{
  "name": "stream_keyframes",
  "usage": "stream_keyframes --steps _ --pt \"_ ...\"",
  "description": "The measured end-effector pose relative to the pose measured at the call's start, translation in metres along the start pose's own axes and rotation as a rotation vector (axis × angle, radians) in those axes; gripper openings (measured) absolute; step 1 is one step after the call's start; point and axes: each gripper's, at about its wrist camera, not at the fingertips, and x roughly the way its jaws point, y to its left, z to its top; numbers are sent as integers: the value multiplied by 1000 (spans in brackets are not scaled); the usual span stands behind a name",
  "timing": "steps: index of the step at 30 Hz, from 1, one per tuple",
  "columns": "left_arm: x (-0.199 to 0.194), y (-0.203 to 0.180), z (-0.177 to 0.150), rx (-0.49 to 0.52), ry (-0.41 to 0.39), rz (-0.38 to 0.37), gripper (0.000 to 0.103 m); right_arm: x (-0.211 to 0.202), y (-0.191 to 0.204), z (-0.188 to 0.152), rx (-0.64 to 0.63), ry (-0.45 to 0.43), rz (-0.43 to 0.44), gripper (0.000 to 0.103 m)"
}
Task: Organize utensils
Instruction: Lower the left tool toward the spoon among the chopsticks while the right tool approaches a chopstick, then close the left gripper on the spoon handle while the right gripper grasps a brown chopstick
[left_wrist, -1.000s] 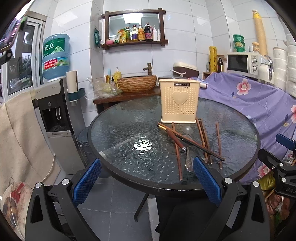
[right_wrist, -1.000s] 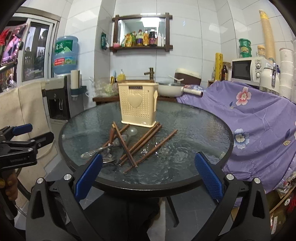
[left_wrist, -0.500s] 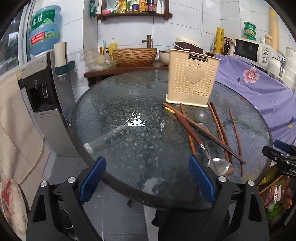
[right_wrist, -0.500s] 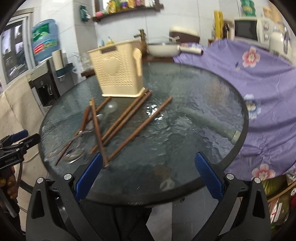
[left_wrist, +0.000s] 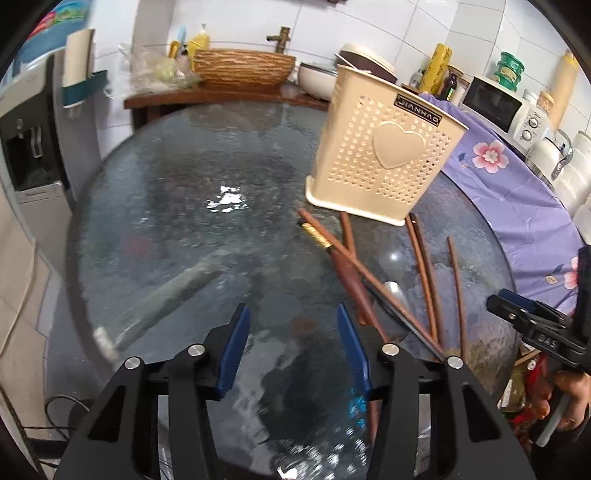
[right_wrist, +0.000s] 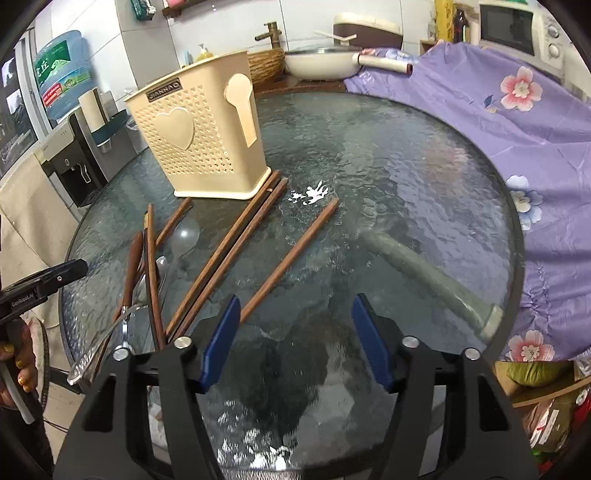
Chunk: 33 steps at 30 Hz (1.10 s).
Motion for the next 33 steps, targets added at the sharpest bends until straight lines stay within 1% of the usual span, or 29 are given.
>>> stream_keyframes --steps 4,7,9,12,16,18,20,22,23,25,30,33 --pt "16 -7 10 -15 55 -62 44 17 -2 12 19 60 14 44" --pt "24 -14 16 -1 62 -59 43 27 -2 22 37 77 11 42" --pt "29 -17 18 -4 76 -77 43 30 -1 27 43 78 -2 42" --pt "34 -20 20 -3 88 -77 43 37 0 37 43 82 -58 38" --pt "40 -20 21 -9 109 -79 42 49 -6 48 67 110 -89 34" --pt "43 -19 22 -13 121 -79 41 54 -5 52 57 111 -114 33" --pt "46 -20 23 -10 129 -79 40 59 -5 57 61 117 -106 33" --pt "50 -22 24 -4 132 -67 38 64 -1 63 49 124 -117 32" --pt "51 -21 24 -8 135 -70 37 68 1 65 39 132 -117 31" --pt "54 -21 26 -14 144 -83 32 72 4 67 23 138 -120 27" --pt "61 -27 31 -1 151 -81 25 84 6 80 24 152 -109 23" --pt "64 -30 35 2 152 -80 21 89 6 85 19 153 -117 17"
